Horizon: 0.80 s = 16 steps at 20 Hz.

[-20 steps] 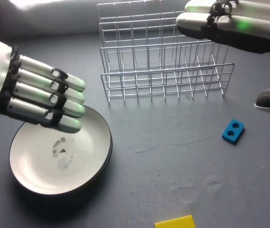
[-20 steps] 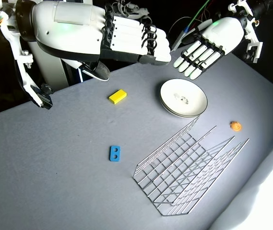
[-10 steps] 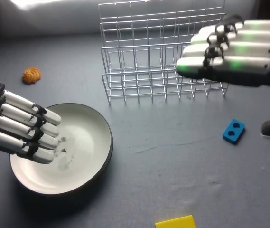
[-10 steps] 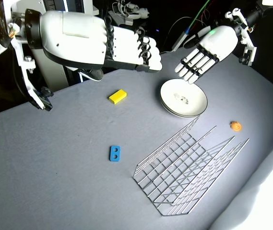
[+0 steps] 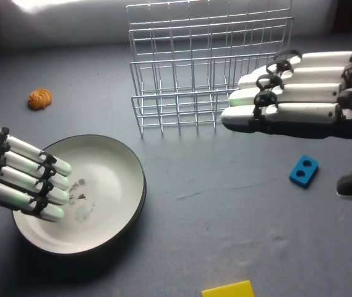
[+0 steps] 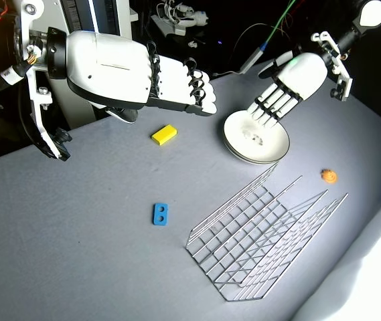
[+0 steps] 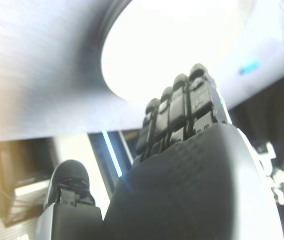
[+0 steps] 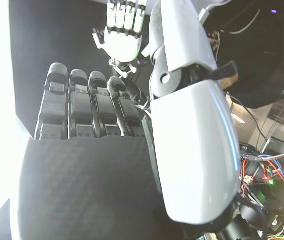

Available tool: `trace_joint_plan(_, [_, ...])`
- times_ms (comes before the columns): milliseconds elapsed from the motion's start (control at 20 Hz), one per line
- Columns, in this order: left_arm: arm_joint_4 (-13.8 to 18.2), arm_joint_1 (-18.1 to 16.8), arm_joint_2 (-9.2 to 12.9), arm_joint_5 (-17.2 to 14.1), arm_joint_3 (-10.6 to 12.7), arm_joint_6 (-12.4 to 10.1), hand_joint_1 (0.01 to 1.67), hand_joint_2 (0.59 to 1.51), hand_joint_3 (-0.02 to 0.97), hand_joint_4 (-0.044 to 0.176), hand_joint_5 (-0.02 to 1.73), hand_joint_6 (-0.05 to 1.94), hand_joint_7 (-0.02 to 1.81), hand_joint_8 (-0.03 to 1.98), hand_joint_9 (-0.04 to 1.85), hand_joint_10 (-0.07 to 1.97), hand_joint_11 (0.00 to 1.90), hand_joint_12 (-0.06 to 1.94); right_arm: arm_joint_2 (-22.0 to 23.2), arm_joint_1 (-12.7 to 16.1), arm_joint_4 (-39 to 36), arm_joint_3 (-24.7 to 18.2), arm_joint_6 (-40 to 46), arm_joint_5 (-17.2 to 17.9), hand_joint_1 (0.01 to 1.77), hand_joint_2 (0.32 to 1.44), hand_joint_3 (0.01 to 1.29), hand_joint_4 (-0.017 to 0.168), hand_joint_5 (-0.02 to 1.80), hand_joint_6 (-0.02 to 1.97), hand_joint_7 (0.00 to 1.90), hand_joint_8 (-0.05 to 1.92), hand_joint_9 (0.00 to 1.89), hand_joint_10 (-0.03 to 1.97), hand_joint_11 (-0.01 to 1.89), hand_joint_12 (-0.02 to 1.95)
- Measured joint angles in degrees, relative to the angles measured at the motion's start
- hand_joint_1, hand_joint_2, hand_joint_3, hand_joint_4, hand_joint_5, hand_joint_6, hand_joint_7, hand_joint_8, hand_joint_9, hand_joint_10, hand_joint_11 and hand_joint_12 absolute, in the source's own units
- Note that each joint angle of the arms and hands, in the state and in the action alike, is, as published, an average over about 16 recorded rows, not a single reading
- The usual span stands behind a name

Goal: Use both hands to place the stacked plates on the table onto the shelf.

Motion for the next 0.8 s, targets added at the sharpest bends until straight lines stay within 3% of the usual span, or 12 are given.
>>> trace_joint_plan(800, [-0.63,5.34,-3.22,3.08,5.04,1.37,0.01,1.157,0.023,0.000,0.02,-0.01,0.00,-0.01,0.01,0.00,0.02,-0.01,-2.26,-0.26,-0.12,0.03,-2.40,-3.73,1.35,1.05,0.02,-0.001,0.02,0.02,0.02,0.01,0.01,0.00,0.01,0.34])
